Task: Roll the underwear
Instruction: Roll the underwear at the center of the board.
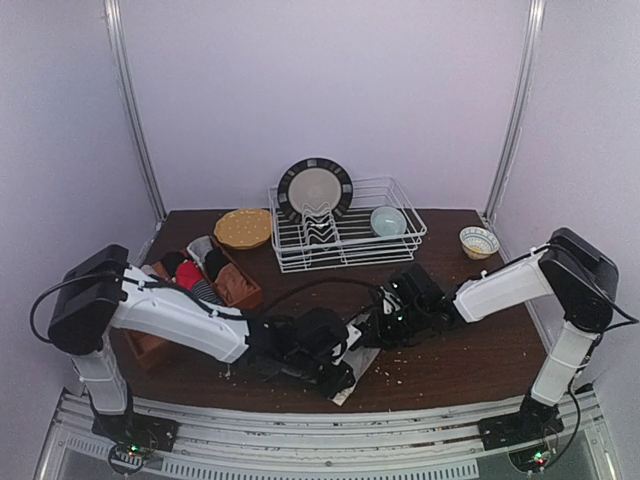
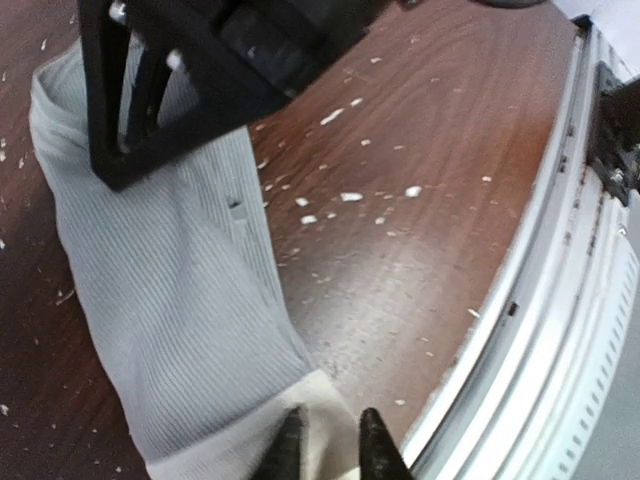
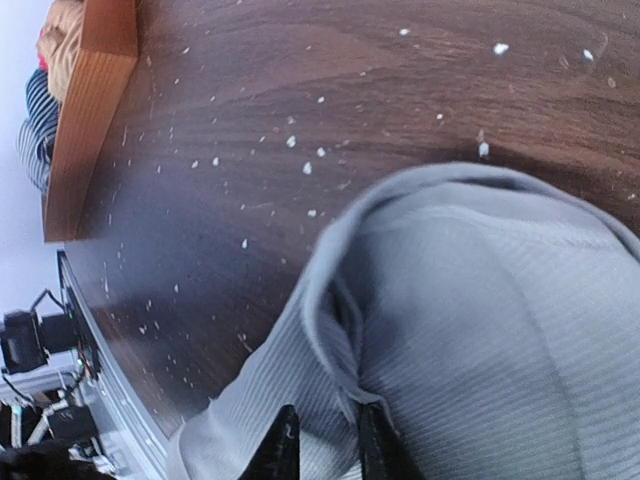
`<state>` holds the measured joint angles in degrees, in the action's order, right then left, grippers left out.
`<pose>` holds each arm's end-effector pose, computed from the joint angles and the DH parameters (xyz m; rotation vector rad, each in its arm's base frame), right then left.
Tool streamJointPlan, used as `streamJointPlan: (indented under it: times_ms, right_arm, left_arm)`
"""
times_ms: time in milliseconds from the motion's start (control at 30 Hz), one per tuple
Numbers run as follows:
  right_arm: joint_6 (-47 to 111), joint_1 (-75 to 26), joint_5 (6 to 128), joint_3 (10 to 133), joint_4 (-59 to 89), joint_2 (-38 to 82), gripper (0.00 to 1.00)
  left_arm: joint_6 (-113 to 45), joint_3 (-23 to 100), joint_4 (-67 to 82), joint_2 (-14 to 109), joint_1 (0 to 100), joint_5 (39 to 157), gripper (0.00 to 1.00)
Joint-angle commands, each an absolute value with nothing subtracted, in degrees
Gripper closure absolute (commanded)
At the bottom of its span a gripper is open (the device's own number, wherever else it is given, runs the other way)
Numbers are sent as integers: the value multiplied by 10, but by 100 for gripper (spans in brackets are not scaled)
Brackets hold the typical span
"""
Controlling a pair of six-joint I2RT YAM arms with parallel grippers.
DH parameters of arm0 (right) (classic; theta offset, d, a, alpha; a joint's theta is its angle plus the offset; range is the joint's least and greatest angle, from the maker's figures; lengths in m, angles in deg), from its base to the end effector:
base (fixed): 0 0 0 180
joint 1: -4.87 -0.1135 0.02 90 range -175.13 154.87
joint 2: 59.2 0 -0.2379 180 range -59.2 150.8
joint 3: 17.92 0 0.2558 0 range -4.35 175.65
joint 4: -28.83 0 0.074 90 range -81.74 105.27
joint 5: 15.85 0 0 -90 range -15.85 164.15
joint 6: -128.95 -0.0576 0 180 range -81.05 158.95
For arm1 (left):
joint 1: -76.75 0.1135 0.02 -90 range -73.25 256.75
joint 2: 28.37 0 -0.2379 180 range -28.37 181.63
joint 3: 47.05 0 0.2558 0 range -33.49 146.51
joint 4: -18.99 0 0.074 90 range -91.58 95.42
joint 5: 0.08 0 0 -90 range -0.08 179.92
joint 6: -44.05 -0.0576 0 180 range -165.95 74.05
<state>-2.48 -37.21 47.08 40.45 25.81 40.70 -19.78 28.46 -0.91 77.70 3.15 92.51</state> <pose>0.2360 0.2484 0.0904 -0.2765 2.5945 1.1903 0.1076 -0.3747 0.1106 1.0763 2.3972 -0.7605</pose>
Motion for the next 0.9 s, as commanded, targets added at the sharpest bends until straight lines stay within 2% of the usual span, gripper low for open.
streamJointPlan:
  times_ms: [0,100,267,433,633,867]
  right_arm:
    - [6,-368,477,398,199,372,77]
    - [18,-368,474,405,178,358,73]
    - [33,-369,474,407,155,326,64]
    - [75,-395,533,422,87,262,60]
    - [157,-508,676,486,-35,238,57]
    - [243,-630,755,557,-83,297,42]
  left_arm:
    - [-223,294,-37,724,28,942,74]
    - [-227,296,-46,700,26,941,64]
    - [-220,277,-57,652,26,910,56]
    - [-191,234,-66,579,26,829,54]
    - [-114,198,-111,513,27,688,55]
    - [5,188,-206,465,28,576,55]
